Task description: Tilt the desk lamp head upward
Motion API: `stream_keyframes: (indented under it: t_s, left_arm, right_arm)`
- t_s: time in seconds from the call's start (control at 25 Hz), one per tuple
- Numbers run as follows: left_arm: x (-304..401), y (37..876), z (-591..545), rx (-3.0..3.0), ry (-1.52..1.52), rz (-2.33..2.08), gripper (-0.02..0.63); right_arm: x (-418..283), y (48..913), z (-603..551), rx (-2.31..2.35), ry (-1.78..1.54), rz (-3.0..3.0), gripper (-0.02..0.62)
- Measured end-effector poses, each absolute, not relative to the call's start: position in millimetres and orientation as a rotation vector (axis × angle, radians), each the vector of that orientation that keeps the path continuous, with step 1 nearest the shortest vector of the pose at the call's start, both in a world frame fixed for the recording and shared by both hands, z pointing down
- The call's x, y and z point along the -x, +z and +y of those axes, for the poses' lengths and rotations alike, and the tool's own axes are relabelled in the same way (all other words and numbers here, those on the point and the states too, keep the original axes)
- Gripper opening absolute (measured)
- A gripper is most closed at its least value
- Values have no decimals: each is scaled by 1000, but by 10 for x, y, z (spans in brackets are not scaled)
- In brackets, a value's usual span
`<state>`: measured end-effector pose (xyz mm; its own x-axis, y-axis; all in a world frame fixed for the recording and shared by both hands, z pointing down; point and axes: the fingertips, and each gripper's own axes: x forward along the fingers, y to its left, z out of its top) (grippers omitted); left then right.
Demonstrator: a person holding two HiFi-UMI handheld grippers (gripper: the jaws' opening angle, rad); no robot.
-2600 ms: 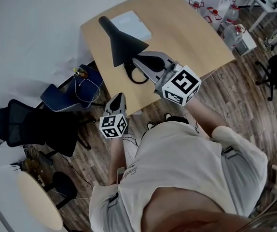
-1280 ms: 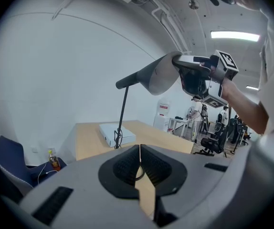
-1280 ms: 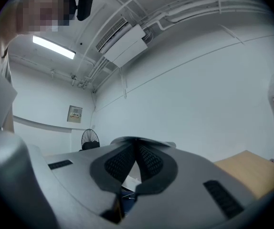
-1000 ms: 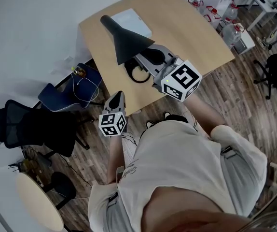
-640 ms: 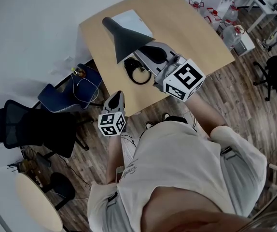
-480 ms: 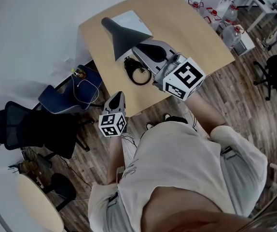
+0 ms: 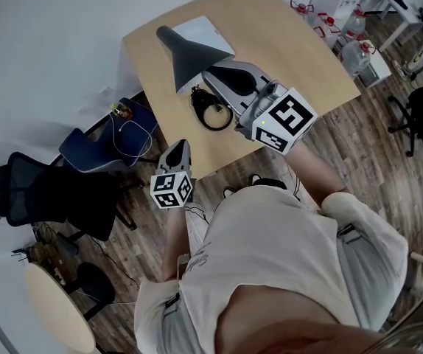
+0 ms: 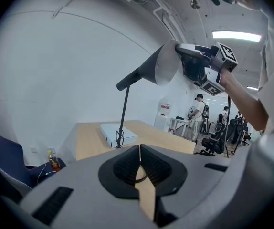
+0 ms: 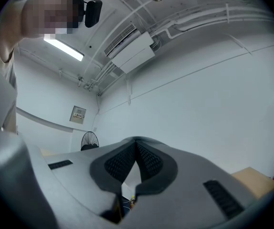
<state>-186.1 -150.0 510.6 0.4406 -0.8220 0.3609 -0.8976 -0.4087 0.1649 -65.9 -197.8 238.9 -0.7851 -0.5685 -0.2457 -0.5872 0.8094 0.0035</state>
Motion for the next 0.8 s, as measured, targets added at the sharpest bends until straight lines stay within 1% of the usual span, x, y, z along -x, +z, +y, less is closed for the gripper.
stream_keyframes:
  t_s: [0.52,0.8]
  left_arm:
    - [1620,5140,-1519,-2386,350,-1419,17]
    - [1551,5143,-1504,-2397,357,-1399,17]
  right_arm:
    - [560,2548,-1874,875,85,2817,-6]
    - [539,2780,-1857,878,-11,2852,-6]
